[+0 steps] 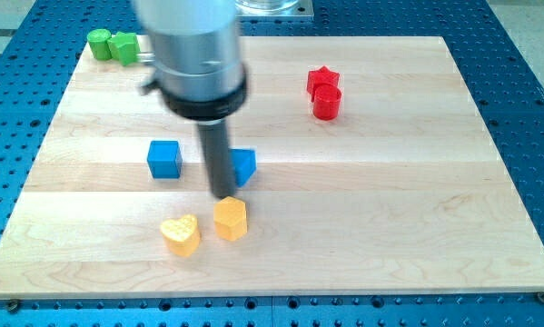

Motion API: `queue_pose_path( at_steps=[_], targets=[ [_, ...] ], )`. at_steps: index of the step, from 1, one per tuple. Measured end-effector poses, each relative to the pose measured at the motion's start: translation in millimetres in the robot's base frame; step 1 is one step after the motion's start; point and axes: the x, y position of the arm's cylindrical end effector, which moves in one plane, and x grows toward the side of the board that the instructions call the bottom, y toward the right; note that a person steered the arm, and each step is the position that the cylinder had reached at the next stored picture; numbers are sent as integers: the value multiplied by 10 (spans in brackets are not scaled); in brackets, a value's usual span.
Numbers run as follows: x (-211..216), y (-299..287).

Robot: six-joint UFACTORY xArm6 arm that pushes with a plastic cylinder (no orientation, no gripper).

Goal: Slide the red blocks to the center of the board

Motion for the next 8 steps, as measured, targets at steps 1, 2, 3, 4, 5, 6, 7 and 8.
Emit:
queue_pose_path(
  at_steps=[1,2,3,4,5,6,7,8],
  targets=[
    [-339,229],
    [-664,361],
    [-587,704],
    [-1163,1774],
    [-1479,1668],
    [-1496,1370],
    [-1246,1006],
    [-1292,1197]
  ],
)
